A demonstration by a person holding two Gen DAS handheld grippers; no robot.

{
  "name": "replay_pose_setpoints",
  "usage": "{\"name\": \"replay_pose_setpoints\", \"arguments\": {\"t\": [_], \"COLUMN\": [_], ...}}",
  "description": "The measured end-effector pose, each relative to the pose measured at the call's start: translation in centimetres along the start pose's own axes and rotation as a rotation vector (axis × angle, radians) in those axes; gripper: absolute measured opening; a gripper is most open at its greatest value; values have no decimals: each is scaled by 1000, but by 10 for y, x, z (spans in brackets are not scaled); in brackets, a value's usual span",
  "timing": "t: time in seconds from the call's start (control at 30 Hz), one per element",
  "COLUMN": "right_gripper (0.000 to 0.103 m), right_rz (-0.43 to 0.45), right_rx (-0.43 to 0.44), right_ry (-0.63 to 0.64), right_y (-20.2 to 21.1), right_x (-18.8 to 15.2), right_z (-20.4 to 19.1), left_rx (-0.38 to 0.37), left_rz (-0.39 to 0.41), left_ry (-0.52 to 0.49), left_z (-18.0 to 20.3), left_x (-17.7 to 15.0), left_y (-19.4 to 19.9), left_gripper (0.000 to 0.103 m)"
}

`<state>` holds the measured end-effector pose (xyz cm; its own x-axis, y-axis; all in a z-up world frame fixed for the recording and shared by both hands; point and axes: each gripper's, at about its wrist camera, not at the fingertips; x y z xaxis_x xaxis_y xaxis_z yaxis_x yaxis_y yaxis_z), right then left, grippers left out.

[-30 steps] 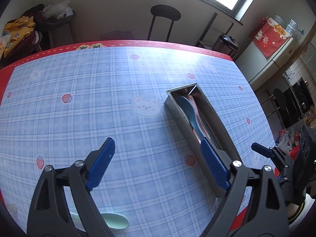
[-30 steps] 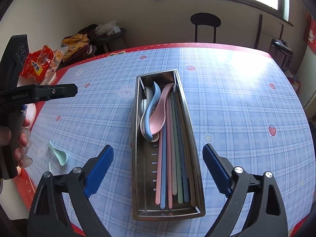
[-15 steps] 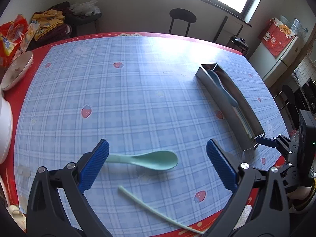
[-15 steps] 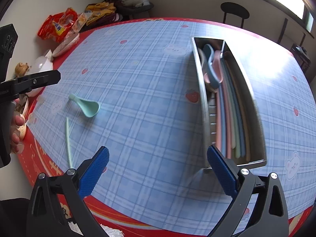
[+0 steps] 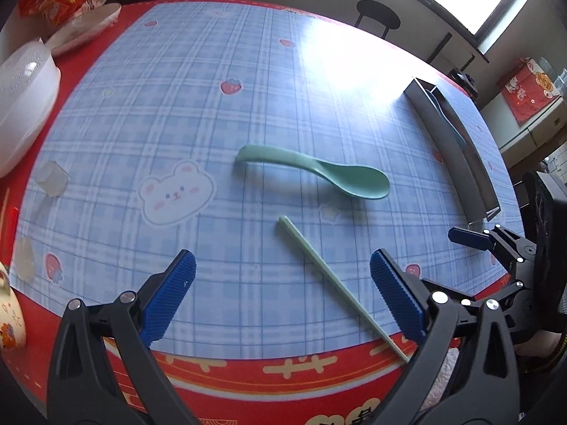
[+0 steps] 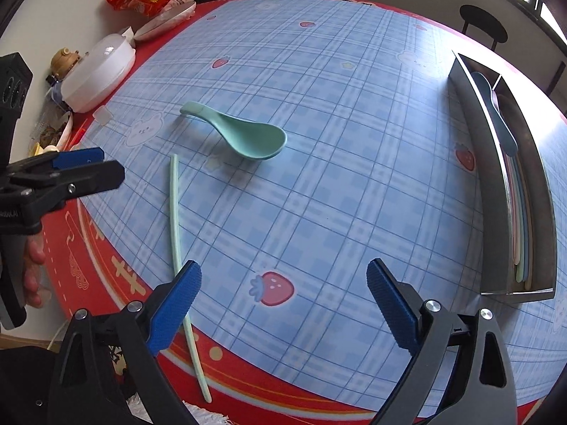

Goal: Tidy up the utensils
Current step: 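Move both tools back toward the green spoon and green chopstick, then grasp the green spoon handle with the left tool while the right tool grasps the green chopstick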

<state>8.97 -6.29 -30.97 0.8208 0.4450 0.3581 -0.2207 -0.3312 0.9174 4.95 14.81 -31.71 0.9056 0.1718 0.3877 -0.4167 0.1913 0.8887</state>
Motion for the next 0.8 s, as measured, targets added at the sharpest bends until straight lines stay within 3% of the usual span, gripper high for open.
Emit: {"name": "replay_pose_setpoints", "arguments": {"t": [0.1,0.23,0.5,0.6,0.67,0.8], "right_gripper": [89,77,64,56,43,28], "right_rz": [-6,-37,-66,-73,-68,-70], "right_rx": [0,-3,30,20,11,-6], "right_ry": [2,31,136,170,176,181], "right_y": [0,-8,-24,-28,-29,-30], "right_x": [-3,-7,-2,-2,0,0], "right_z": [-3,-10,-56,-69,-74,-78], "left_rx": [-2,5,40,38,41,21], "left_rz": [-28,-21,-4,-3,-2,-2], "left_ry": [9,13,-14,-37,-48,-39], "left_z": [1,-4,-27,-34,-37,-47], "left_x": [-5,1,22,26,28,35], "left_y": [-8,-7,7,10,11,10], "left_gripper": [97,97,97,97,96,92]}}
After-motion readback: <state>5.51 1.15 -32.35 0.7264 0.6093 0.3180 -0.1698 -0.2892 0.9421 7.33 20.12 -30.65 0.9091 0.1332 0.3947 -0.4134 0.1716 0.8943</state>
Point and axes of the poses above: each gripper's, at about its wrist camera, not at the fingertips, and y roughly against the way its jaws point, z to its right, x to its top, and after that the axes turned 3 degrees about -y, right-handed
